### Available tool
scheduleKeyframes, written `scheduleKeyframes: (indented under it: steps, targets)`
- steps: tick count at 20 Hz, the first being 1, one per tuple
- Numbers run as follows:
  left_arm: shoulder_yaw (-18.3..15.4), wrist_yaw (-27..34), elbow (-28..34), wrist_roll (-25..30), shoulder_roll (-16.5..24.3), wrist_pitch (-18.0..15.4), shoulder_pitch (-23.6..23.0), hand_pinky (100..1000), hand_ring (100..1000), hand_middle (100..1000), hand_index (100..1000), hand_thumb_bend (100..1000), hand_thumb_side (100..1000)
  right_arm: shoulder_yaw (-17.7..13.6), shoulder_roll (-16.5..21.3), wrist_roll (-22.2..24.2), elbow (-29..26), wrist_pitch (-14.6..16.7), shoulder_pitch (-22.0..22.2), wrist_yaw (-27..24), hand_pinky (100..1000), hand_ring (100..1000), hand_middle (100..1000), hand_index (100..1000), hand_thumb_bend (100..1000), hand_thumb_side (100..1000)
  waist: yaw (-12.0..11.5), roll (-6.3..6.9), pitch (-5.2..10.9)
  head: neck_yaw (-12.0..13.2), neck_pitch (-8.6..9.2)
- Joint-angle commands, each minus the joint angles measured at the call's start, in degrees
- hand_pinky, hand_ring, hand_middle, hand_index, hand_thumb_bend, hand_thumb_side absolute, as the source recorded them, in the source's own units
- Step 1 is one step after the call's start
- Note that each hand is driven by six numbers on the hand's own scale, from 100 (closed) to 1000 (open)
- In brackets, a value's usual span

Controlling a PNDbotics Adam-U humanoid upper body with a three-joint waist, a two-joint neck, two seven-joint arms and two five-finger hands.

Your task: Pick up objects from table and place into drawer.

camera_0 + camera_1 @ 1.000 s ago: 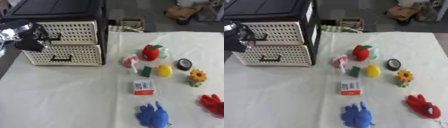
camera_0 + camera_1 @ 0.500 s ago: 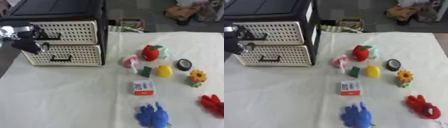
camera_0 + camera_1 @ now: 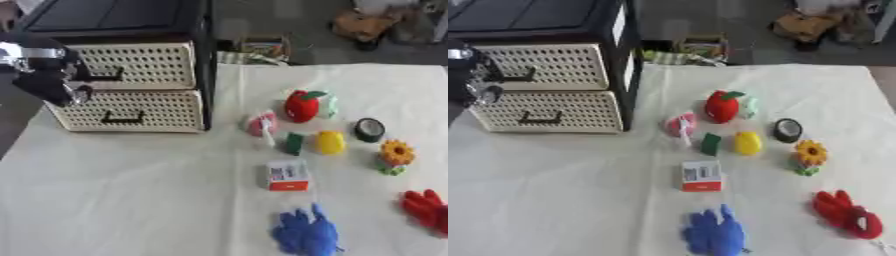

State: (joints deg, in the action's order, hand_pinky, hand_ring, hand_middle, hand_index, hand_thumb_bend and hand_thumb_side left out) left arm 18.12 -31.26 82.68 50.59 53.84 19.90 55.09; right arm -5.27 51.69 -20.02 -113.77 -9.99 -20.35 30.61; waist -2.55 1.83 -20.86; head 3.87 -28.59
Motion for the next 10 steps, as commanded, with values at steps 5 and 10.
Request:
scheduleKeyframes:
  steps: [5, 10]
  targets:
    - [-1.25, -0.26, 0.1, 1.38, 1.78, 0.58, 0.48, 100, 100, 100, 776, 105, 408, -1.07, 1.85, -0.51, -0.82, -0.09, -0.33, -0.51, 819, 873, 868, 882, 100, 1000, -0.13, -0.05, 1.39, -0.04, 0.44]
    - [-1.22, 0.43, 1.99, 1.38, 2.96, 0.85, -1.2, 100, 100, 100, 766, 105, 408, -1.2, 1.81, -0.94, -0.82, -0.16, -0.36, -0.52, 819, 873, 867, 881, 100, 1000, -0.22, -0.14, 1.33, -0.23, 0.26]
